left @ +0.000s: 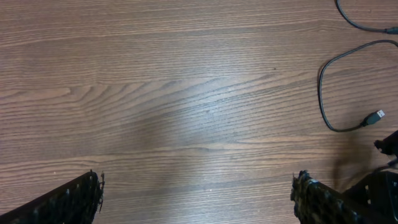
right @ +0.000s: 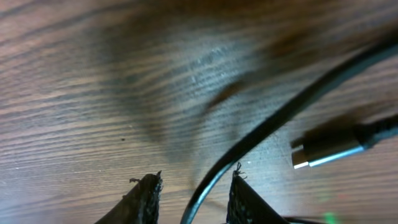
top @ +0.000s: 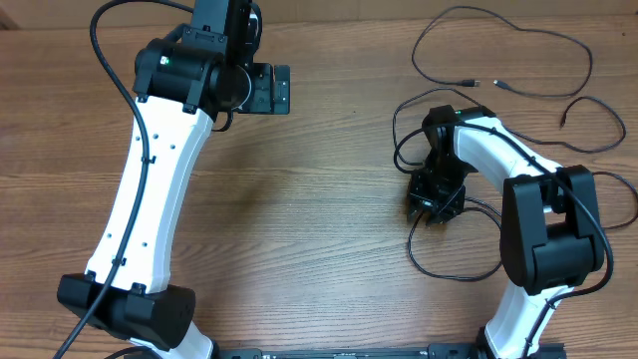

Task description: Untangle cables

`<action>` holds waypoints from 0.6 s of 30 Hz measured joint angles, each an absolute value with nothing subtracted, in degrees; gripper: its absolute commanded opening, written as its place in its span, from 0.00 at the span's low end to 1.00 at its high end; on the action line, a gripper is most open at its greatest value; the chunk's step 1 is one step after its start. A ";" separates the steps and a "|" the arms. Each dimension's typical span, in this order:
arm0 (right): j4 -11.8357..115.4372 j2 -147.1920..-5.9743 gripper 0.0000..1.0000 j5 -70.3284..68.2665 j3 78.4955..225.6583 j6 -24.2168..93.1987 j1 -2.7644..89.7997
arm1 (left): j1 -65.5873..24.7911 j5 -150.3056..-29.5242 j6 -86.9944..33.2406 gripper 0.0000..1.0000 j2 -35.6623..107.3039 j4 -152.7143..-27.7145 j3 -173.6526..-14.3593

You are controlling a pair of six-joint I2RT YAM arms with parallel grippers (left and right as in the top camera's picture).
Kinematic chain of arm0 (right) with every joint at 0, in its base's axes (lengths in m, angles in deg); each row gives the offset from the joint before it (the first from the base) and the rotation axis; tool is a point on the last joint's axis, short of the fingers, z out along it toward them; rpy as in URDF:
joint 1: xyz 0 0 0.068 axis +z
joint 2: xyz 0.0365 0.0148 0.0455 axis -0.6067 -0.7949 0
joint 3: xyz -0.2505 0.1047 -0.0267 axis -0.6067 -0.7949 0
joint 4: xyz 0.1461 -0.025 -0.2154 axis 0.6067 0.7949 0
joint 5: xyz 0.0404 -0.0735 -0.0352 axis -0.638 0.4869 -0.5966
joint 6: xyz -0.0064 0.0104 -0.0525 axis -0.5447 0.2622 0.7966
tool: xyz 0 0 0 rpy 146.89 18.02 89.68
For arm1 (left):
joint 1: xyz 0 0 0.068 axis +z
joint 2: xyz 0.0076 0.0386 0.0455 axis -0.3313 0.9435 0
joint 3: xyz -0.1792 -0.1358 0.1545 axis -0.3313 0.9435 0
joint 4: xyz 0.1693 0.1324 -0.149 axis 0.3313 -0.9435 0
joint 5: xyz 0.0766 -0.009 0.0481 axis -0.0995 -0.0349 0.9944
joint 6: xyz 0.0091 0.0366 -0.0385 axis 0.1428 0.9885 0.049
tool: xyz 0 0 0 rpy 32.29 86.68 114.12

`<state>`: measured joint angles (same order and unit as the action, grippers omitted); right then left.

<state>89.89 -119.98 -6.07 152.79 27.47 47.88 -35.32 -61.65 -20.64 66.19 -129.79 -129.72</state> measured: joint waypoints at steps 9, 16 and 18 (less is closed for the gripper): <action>87.50 -119.98 0.04 -6.13 152.77 27.21 47.73 | -35.32 -61.65 -20.64 1.00 66.21 -129.76 -129.72; 86.32 -119.98 0.04 -6.13 152.77 24.76 46.70 | -35.32 -61.65 -20.61 1.00 66.21 -129.76 -129.72; 86.11 -119.98 0.04 -6.13 152.77 23.30 46.26 | -35.32 -61.65 -20.61 1.00 66.21 -129.76 -129.72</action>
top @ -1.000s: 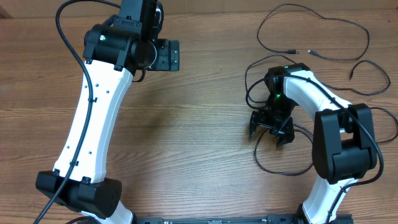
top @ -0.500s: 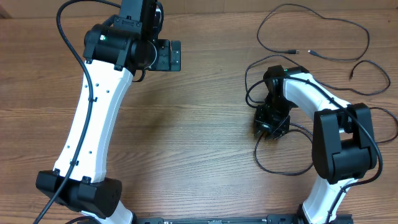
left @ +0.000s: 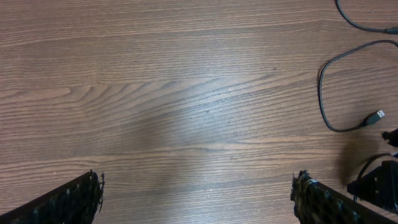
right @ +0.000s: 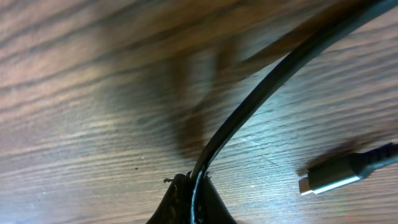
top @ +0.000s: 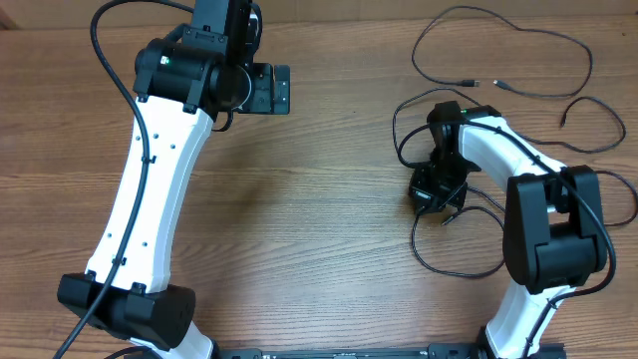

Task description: Untangle cables

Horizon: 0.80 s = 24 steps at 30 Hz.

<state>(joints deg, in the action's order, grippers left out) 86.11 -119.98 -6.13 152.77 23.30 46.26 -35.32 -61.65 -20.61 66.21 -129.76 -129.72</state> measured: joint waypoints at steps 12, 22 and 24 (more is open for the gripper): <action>79.81 -119.98 0.04 -10.96 152.77 15.78 45.19 | -35.32 -61.65 -20.61 1.00 66.21 -129.76 -129.72; 76.99 -119.98 0.04 -14.00 152.77 11.69 45.19 | -35.32 -61.65 -20.61 1.00 66.21 -131.08 -129.72; 76.68 -119.98 0.06 -14.18 152.77 11.13 45.19 | -35.32 -61.65 -20.61 1.00 66.21 -131.08 -129.72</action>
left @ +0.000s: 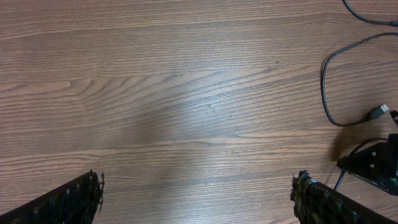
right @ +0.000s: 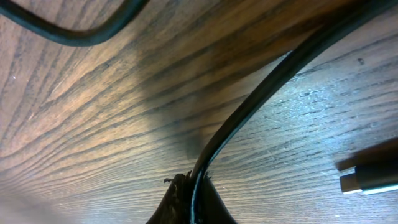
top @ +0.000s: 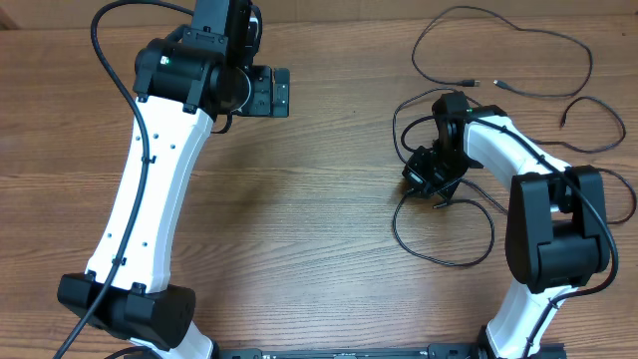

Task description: Untangle cables

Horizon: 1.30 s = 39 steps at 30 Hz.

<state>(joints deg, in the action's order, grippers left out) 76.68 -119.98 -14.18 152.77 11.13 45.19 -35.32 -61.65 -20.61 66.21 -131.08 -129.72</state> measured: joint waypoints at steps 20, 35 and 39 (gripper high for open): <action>91.66 -120.09 0.47 -8.06 168.81 22.62 45.21 | -35.32 -61.65 -20.61 1.00 66.26 -131.05 -129.72; 95.61 -120.11 0.13 -12.65 168.52 39.19 56.66 | -35.32 -61.65 -20.61 1.00 66.28 -130.49 -129.72; 93.86 -120.11 0.05 -10.99 168.52 38.05 60.97 | -35.32 -61.65 -20.61 1.00 66.37 -130.51 -129.72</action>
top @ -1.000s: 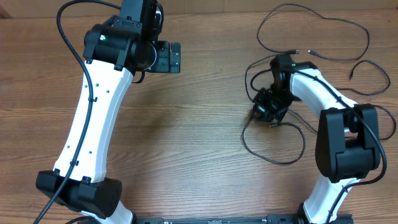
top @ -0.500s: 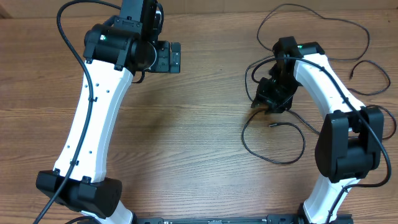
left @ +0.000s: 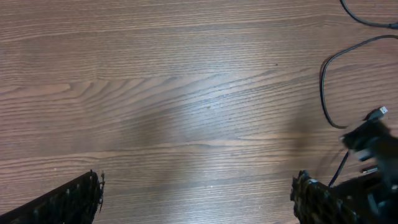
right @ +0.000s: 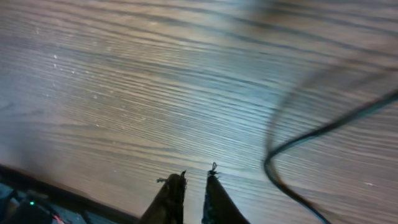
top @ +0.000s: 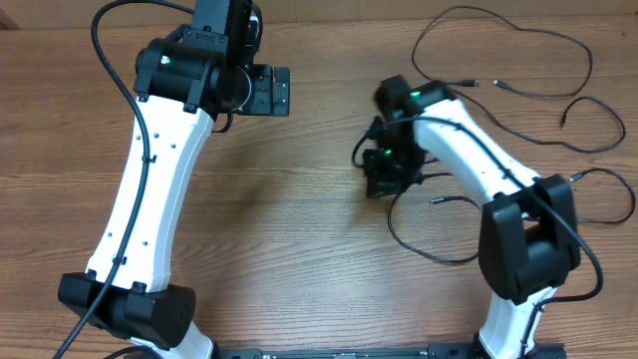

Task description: Untangle cables

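Note:
Several thin black cables lie on the wooden table. One long cable (top: 538, 35) loops at the far right. Another cable loop (top: 439, 254) lies near my right gripper, with a small plug (top: 436, 200) beside it. My right gripper (top: 382, 179) is blurred, near the table's middle right. In its wrist view the right gripper (right: 194, 177) is open by a narrow gap showing only wood, and a black cable (right: 311, 134) curves off to its right. My left gripper (left: 196, 199) is wide open and holds nothing, high at the back (top: 269, 92).
The left wrist view shows a cable bend (left: 324, 93) with a USB plug (left: 375, 114) at the right edge. Bare wood (top: 299, 249) lies between the two arms. More cable runs along the table's right edge (top: 598, 140).
My right gripper has moved left toward the table's middle. Its fingers, then shut on the black cable, now stand slightly apart with the cable lying off to the right. The left arm has not moved.
My right gripper first stood open around a black cable near a plug. It was then shut on that cable, and later held it a little further back and left. Now it is further left, with the cable out of its fingers. The left gripper stayed open throughout.

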`<action>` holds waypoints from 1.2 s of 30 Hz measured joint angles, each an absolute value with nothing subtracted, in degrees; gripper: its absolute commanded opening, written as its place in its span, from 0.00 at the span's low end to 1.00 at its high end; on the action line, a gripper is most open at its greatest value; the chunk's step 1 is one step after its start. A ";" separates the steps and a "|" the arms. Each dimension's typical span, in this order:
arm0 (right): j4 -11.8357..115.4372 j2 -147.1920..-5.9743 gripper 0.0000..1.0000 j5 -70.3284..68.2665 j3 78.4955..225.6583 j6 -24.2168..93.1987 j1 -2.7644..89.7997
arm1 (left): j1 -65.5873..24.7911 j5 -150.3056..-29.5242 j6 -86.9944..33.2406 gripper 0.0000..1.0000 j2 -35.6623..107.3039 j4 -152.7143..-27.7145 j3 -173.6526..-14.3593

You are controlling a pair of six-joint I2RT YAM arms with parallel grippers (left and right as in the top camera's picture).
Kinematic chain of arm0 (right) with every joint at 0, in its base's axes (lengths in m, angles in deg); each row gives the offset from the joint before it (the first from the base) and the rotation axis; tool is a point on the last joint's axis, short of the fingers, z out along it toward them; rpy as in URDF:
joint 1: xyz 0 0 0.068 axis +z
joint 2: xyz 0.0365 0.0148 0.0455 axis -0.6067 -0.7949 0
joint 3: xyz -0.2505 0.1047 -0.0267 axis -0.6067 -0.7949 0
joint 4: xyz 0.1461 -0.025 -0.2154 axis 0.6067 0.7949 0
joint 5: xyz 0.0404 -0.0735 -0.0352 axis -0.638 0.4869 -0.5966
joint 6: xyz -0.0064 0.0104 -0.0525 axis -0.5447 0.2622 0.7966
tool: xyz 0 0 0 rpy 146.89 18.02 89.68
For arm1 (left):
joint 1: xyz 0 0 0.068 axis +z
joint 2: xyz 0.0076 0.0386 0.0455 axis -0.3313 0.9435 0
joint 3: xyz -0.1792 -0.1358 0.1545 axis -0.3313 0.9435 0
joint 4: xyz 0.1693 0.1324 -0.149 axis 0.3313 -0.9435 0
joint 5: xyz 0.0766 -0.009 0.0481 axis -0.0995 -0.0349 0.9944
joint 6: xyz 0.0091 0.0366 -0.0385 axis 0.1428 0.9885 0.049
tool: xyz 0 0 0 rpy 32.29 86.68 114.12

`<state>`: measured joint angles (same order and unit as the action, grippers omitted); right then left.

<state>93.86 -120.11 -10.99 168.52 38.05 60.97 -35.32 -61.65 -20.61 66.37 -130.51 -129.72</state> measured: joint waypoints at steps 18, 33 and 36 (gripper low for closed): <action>88.62 -120.31 0.04 -3.86 162.64 29.22 63.64 | -35.32 -61.65 -20.61 0.99 66.37 -130.64 -129.72; 82.72 -120.75 0.04 -1.02 154.89 27.17 63.64 | -35.32 -61.65 -20.61 0.99 66.37 -129.90 -129.72; 82.74 -120.75 0.04 0.51 154.89 26.05 63.64 | -35.32 -61.65 -20.61 1.00 66.37 -129.90 -129.72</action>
